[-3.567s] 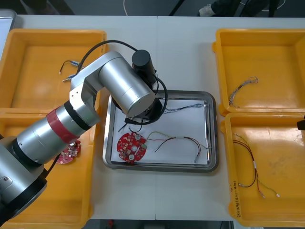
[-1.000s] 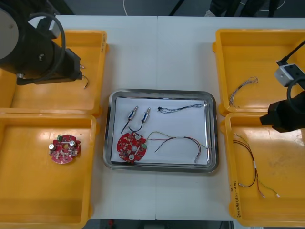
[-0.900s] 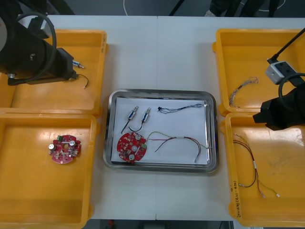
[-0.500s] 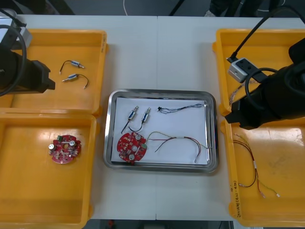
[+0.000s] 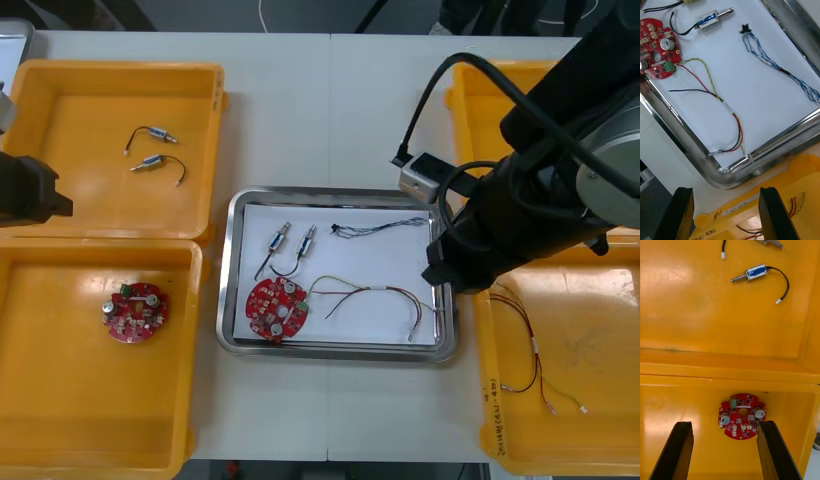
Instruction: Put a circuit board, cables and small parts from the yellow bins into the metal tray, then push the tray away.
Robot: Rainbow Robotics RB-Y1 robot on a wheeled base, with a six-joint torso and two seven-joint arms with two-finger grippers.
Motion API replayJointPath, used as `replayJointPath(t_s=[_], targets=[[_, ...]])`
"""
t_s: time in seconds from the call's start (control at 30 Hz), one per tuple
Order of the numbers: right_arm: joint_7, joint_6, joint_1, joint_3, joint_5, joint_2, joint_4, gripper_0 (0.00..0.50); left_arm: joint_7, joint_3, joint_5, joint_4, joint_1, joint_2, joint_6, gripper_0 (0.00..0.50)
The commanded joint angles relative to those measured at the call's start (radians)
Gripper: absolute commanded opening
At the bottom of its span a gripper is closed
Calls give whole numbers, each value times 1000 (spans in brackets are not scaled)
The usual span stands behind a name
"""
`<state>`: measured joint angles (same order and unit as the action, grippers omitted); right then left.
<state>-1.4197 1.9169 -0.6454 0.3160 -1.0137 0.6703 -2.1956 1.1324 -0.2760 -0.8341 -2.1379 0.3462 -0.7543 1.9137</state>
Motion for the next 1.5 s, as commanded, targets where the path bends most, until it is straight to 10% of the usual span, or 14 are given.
replayJointPath(t_s=[0.03,1.5], targets=[[-25,3,-85,97,-16,15,-7,500,138,-68,-25,-39,-66,-59,6,500],[-185,-230,-232,695,231,-164,123,500,153,-92,-40,-56,-153,-65,6,500]])
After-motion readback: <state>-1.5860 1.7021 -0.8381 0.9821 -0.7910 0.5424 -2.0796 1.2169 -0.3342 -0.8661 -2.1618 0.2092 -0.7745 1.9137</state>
